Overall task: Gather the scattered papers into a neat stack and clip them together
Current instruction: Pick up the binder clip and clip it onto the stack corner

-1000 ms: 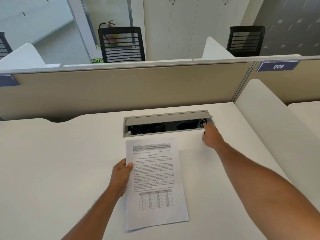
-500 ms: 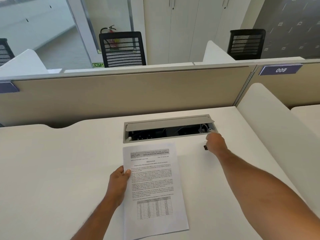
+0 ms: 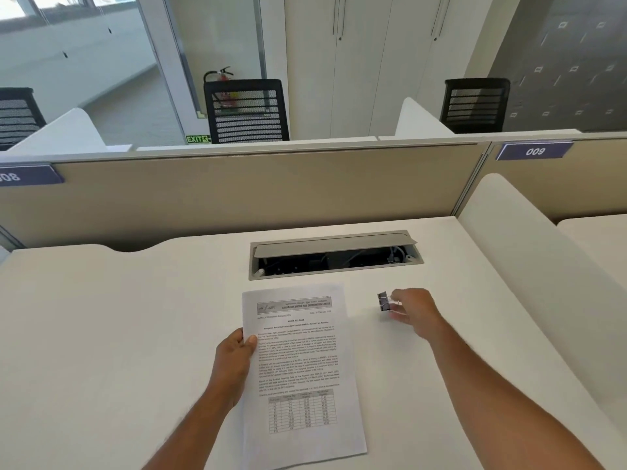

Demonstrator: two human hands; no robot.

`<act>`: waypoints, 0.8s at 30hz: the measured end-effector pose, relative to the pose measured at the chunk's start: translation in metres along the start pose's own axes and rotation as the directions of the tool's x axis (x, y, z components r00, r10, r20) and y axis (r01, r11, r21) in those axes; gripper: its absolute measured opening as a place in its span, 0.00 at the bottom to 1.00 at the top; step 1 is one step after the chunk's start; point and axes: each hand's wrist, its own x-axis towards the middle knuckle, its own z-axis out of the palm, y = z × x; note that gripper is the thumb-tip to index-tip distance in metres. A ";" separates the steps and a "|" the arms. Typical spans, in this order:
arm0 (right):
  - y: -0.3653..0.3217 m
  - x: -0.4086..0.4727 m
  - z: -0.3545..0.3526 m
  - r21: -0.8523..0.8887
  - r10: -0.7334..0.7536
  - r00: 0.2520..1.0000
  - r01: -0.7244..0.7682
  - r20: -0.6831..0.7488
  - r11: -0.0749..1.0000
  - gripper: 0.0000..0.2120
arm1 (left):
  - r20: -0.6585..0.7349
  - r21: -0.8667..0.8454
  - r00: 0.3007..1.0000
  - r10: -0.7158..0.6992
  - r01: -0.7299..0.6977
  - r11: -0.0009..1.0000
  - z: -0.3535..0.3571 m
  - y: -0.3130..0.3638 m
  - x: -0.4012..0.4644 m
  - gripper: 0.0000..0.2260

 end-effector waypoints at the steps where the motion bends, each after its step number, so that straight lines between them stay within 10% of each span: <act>1: 0.004 -0.012 0.000 0.144 0.023 0.998 -0.031 0.061 0.989 0.01 | -0.001 0.000 1.000 -0.002 0.002 1.000 -0.002 0.000 -0.003 0.10; 12: 0.026 -0.106 0.019 0.382 -0.138 0.961 0.038 0.238 0.923 0.15 | 0.020 0.065 0.997 0.078 -0.079 0.995 -0.018 0.002 -0.051 0.09; 18: -0.003 -0.146 0.041 0.051 -0.356 0.922 0.352 0.152 0.934 0.19 | 0.043 0.092 0.976 0.213 -0.217 0.972 -0.028 0.009 -0.081 0.10; 24: -0.031 -0.202 0.072 -0.235 -0.622 0.734 0.678 0.274 0.697 0.18 | 0.061 0.117 0.933 0.355 -0.359 0.926 -0.036 0.009 -0.101 0.18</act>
